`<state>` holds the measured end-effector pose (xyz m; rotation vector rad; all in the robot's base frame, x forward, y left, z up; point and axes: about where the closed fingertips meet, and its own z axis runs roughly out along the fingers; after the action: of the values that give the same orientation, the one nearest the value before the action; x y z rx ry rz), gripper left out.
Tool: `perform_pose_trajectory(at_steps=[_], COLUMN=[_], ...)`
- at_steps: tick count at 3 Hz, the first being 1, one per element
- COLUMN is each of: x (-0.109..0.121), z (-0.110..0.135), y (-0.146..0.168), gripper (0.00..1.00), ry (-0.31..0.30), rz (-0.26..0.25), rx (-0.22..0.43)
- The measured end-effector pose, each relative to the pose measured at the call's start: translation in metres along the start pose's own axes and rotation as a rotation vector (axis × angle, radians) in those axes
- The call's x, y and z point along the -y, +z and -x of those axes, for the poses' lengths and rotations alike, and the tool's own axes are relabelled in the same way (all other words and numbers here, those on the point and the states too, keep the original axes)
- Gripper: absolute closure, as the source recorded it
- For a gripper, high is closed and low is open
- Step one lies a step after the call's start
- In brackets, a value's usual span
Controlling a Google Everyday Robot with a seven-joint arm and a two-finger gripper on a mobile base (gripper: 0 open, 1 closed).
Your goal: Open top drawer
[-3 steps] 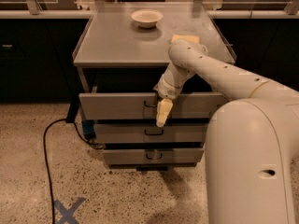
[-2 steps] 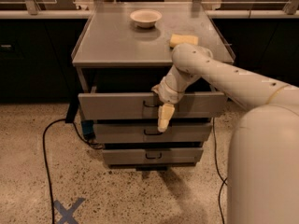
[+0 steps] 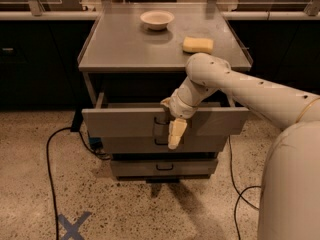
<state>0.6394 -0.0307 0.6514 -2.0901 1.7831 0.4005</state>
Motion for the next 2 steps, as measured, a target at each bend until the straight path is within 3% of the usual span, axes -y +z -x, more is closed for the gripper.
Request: perform_pose_trajectory(at_steps=[1, 2], x=[-0.0163, -0.016], z=[-0.0042, -0.0017], y=[0.0084, 0.0034], gripper=[0.0, 0.0], ry=[0.013, 0.013], rz=[0.041, 0.041], rx=[0.011, 0.012])
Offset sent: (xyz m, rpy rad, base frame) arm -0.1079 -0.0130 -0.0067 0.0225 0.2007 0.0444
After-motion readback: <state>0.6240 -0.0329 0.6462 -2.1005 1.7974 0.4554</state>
